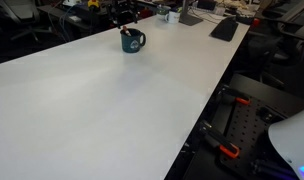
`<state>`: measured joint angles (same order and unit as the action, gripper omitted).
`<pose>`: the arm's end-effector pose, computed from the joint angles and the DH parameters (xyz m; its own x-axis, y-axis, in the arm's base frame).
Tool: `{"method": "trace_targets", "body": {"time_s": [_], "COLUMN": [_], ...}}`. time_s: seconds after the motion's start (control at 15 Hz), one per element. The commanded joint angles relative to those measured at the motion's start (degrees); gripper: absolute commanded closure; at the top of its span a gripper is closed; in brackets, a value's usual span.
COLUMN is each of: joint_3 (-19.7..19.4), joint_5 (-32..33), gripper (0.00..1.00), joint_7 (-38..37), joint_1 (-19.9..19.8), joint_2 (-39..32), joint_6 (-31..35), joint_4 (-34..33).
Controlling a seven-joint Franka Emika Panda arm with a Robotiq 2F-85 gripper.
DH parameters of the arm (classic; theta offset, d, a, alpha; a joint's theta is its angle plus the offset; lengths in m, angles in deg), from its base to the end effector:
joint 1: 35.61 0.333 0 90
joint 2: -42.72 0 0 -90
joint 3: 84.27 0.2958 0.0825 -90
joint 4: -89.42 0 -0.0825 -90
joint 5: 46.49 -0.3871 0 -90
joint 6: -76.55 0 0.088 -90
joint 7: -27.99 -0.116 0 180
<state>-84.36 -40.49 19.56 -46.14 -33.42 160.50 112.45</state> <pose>0.7416 -0.1516 0.2092 0.9121 -0.3297 -0.2438 -0.3027 -0.9425 0.1420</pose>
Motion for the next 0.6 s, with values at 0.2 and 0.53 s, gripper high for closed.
{"method": "trace_targets", "body": {"time_s": [0.2,0.53], "joint_3": [1.5,0.9], "joint_5": [-0.8,-0.5], "gripper": [0.00,0.00], "joint_7": [-0.2,-9.1], "joint_1": [0.3,0.9], "joint_2": [1.1,0.3], "joint_6": [-0.9,1.3], "joint_4": [0.7,-0.1]}}
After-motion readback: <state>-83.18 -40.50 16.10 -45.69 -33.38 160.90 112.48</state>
